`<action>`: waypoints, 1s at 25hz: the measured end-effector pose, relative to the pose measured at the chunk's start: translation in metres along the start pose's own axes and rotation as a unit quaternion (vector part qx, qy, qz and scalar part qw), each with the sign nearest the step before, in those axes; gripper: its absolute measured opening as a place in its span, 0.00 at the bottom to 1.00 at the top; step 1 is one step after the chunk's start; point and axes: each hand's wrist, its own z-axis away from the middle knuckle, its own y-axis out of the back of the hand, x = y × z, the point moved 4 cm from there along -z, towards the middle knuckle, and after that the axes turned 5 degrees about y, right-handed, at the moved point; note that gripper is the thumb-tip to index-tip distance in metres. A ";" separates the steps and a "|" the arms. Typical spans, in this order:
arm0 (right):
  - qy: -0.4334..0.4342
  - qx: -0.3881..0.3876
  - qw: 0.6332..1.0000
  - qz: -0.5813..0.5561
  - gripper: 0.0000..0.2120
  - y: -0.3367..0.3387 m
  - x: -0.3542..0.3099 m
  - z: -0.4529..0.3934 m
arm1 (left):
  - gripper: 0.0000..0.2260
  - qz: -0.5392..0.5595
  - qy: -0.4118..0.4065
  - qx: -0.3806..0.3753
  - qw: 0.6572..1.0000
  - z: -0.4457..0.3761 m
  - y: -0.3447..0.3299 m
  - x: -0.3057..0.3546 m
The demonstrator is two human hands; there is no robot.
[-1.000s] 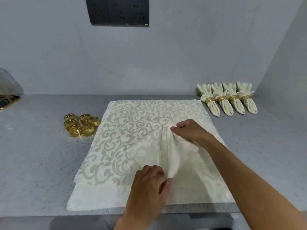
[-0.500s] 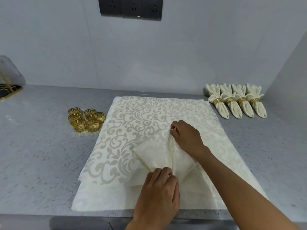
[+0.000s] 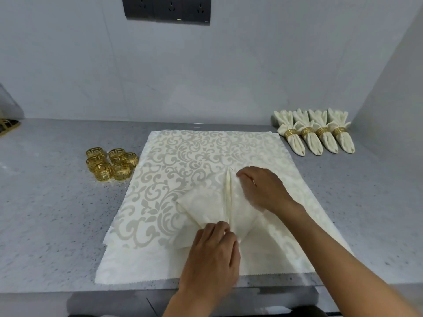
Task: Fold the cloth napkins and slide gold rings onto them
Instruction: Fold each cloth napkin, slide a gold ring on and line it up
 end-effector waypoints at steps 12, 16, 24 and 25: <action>-0.086 0.099 0.988 0.083 0.17 0.011 -0.038 0.119 | 0.12 0.038 0.166 -0.071 0.983 -0.062 0.032 -0.077; -0.116 0.028 0.993 -0.013 0.18 0.005 -0.035 0.124 | 0.11 0.072 0.203 -0.160 0.963 -0.056 0.038 -0.073; -0.042 -0.041 0.995 -0.082 0.13 0.009 -0.021 0.093 | 0.22 0.027 0.025 -0.138 0.990 -0.006 0.036 -0.036; -0.024 -0.021 0.998 -0.057 0.13 0.008 -0.024 0.098 | 0.26 0.017 0.008 -0.153 0.988 -0.006 0.032 -0.039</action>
